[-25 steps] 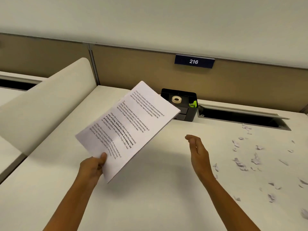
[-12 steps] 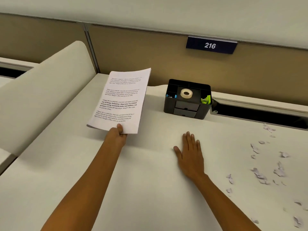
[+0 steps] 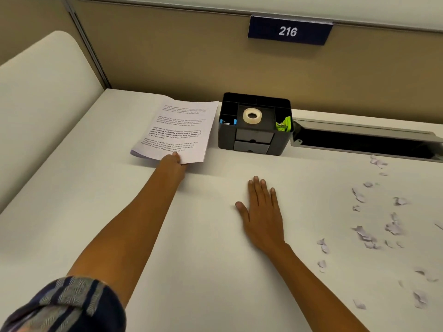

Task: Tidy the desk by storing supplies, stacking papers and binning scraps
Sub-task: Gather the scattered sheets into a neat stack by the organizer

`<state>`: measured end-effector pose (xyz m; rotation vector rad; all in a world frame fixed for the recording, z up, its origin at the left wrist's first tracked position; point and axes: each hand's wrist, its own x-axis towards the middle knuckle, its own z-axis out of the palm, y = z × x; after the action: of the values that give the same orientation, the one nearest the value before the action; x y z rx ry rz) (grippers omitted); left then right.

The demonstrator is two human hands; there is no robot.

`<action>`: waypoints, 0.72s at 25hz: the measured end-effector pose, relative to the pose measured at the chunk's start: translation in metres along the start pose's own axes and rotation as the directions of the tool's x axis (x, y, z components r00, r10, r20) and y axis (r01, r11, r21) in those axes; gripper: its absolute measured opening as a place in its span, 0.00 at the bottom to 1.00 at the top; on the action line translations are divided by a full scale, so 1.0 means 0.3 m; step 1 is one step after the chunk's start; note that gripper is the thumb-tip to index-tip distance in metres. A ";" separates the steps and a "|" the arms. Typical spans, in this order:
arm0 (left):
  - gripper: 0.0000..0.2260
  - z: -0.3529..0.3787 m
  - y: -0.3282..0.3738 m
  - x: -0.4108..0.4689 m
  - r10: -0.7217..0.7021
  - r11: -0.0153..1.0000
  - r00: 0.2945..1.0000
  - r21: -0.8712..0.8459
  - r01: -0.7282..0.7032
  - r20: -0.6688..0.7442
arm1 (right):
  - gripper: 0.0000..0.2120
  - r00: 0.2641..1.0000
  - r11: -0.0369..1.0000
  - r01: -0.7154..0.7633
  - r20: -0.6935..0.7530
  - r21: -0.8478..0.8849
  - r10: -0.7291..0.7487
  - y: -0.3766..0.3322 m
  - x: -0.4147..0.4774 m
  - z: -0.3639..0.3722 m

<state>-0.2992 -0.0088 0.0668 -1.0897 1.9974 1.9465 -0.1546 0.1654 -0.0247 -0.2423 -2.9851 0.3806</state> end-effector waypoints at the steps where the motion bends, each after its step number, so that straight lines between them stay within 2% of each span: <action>1: 0.19 0.003 -0.005 0.019 -0.011 1.000 0.999 0.004 0.011 0.038 | 0.38 1.000 1.000 0.001 -0.002 -0.002 -0.001 -0.001 0.000 0.001; 5: 0.14 0.019 0.007 0.066 -0.074 0.985 0.985 -0.142 0.096 0.154 | 0.38 1.000 1.000 0.002 -0.004 -0.002 -0.002 -0.002 0.002 0.000; 7: 0.12 0.019 0.001 0.090 -0.068 0.988 0.978 -0.126 0.094 0.199 | 0.38 1.000 1.000 -0.001 -0.002 -0.007 0.001 -0.003 0.002 0.000; 11: 0.03 -0.011 -0.022 0.094 -0.069 0.996 0.972 0.066 0.056 0.224 | 0.37 1.000 1.000 -0.003 0.003 -0.004 0.003 -0.001 0.000 -0.001; 18: 0.04 -0.012 -0.032 0.112 -0.048 0.997 0.978 0.062 0.036 0.203 | 0.38 1.000 1.000 -0.001 -0.003 0.010 0.001 0.000 0.001 0.002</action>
<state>-0.3166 -0.0240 0.0405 -0.8712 1.8939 1.8818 -0.1550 0.1654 -0.0253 -0.2431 -2.9793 0.3940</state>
